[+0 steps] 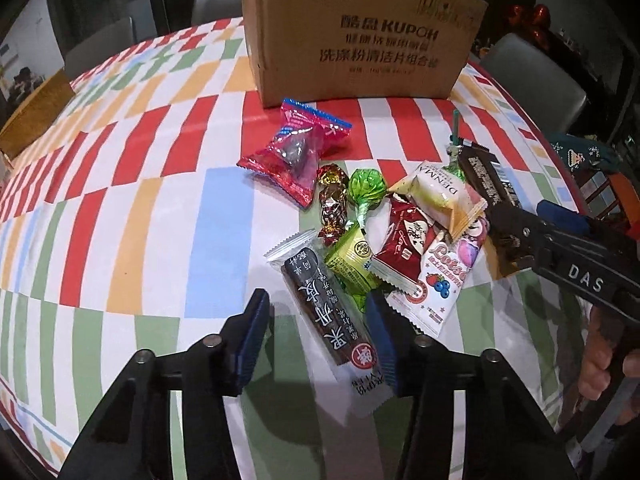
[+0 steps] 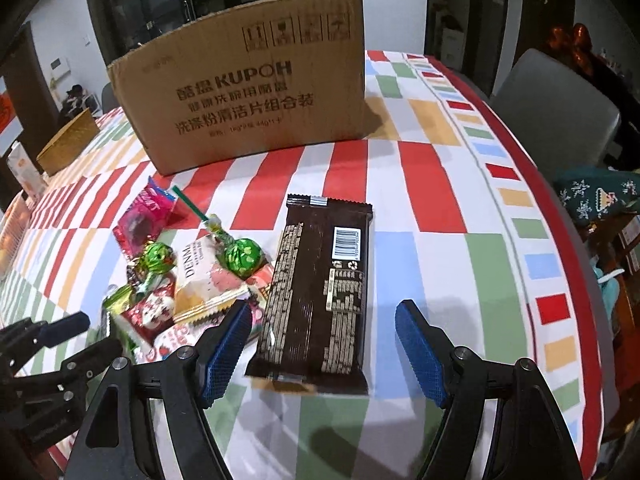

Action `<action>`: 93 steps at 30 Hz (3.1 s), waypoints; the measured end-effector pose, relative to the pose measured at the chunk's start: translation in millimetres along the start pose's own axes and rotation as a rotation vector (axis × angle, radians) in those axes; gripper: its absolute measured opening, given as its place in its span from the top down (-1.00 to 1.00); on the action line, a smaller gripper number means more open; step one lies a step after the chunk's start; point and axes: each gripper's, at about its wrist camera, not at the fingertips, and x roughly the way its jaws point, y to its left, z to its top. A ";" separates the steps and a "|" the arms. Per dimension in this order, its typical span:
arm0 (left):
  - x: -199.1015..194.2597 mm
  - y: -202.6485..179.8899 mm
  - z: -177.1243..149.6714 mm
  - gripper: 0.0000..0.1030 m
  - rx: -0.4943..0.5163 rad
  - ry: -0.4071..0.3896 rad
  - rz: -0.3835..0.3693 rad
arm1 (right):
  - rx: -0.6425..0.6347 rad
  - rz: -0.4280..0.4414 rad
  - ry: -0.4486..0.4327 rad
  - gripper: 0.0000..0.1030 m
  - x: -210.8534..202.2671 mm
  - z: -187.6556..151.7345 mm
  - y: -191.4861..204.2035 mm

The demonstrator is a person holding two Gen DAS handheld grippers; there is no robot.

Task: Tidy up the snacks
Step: 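Grasp the white wafer stick with the left tool while the right tool grasps the chocolate bar, then lift both snacks over the cardboard box and open both tools to release them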

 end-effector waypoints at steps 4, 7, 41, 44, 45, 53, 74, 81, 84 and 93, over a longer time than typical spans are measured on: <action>6.1 1.2 3.7 0.21 -0.005 0.009 -0.014 | 0.001 -0.009 0.018 -0.45 12.1 5.1 -0.6; 9.7 1.8 6.1 0.28 -0.006 0.010 -0.017 | 0.003 -0.011 0.030 -0.39 20.0 8.7 -0.7; -60.3 -4.0 12.1 0.62 0.022 -0.202 -0.058 | -0.017 0.037 -0.146 0.02 -67.5 -1.8 14.4; -69.0 -6.5 19.6 0.62 0.032 -0.235 -0.060 | -0.019 0.046 -0.169 0.02 -75.7 1.6 16.1; -71.3 -6.6 22.8 0.62 0.034 -0.245 -0.063 | -0.021 0.050 -0.175 0.02 -78.2 3.0 17.0; -92.6 -12.4 48.1 0.62 0.055 -0.337 -0.066 | -0.031 0.061 -0.246 0.02 -94.1 23.1 20.8; -151.3 -5.4 145.6 0.62 0.103 -0.554 -0.030 | -0.068 0.108 -0.422 0.02 -117.4 114.2 35.0; -151.5 -1.8 177.6 0.62 0.120 -0.567 -0.018 | -0.080 0.121 -0.450 0.02 -114.9 149.7 35.8; -146.1 -1.1 193.1 0.62 0.119 -0.554 -0.026 | -0.084 0.130 -0.445 0.01 -109.9 163.3 35.3; -117.4 0.9 234.8 0.62 0.113 -0.499 -0.042 | -0.109 0.129 -0.404 0.02 -81.7 199.4 35.5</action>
